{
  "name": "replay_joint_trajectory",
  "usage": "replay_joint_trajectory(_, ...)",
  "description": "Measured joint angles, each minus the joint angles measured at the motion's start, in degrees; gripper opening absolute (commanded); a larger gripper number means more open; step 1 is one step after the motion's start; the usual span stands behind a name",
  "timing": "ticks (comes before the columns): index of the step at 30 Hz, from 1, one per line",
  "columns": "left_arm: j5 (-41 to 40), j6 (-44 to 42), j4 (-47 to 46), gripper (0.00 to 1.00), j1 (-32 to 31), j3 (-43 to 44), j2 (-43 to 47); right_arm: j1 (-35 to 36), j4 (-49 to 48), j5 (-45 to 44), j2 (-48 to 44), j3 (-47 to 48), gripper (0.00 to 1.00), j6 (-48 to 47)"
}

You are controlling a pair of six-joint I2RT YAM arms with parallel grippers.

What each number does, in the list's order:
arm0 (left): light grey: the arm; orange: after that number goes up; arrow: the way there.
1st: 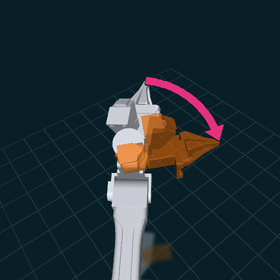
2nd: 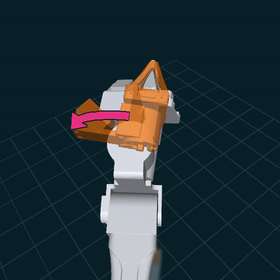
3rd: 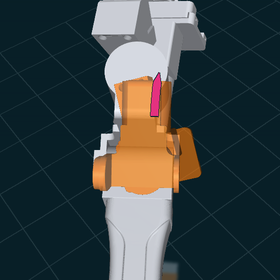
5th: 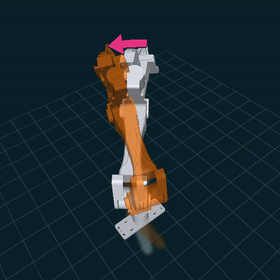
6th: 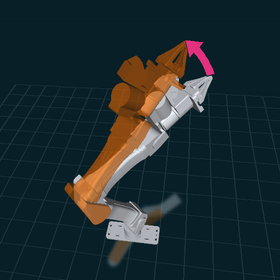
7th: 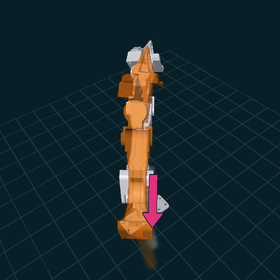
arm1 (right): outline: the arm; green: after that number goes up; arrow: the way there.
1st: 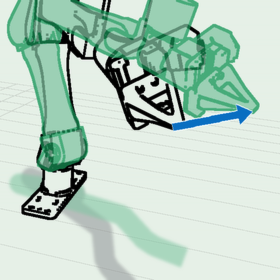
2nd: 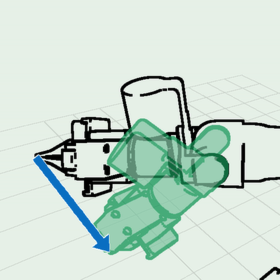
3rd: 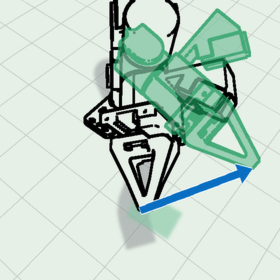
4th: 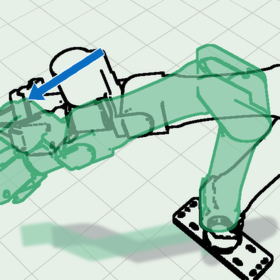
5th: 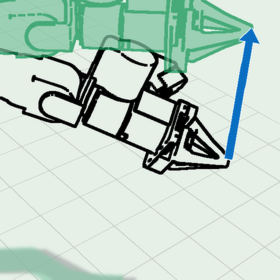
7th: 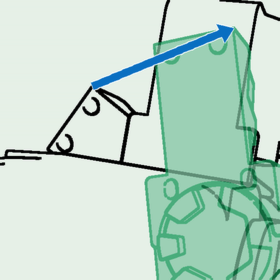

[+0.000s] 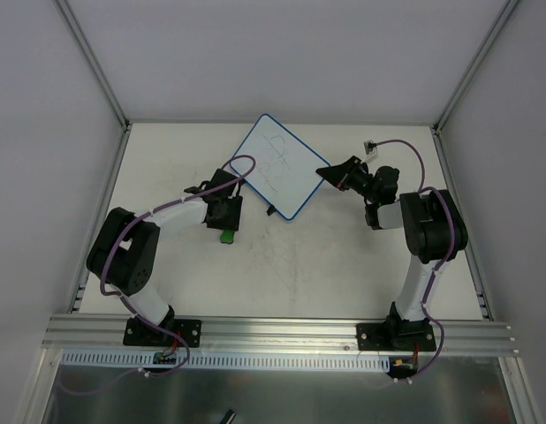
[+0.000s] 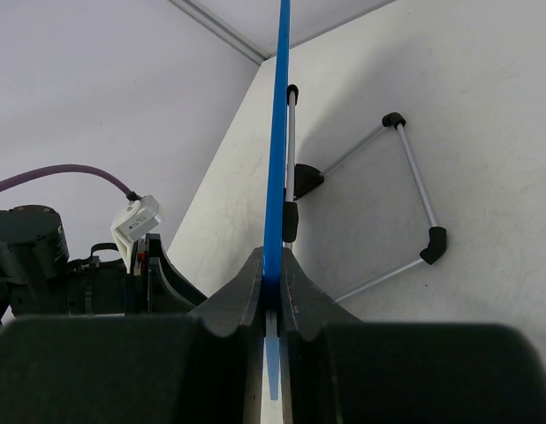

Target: Erase the whiteboard

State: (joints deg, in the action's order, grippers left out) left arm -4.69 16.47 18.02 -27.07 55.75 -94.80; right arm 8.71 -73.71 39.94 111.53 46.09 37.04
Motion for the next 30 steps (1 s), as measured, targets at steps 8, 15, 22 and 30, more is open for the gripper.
replay_joint_trajectory(8,0.0,0.0,0.2,0.44,0.0,0.0,-0.1,0.0,0.0,0.0,0.0,0.0,0.00,0.0)
replay_joint_trajectory(15,0.1,-0.4,0.2,0.28,0.0,0.0,-1.2,0.0,0.0,0.0,0.0,0.0,0.00,0.0)
replay_joint_trajectory(22,0.3,-0.6,0.2,0.22,0.0,0.0,-1.1,0.0,0.0,0.0,0.0,0.0,0.00,0.0)
replay_joint_trajectory(30,0.4,-0.2,1.6,0.08,0.0,2.5,0.5,0.0,0.0,0.0,0.0,0.0,0.00,0.1)
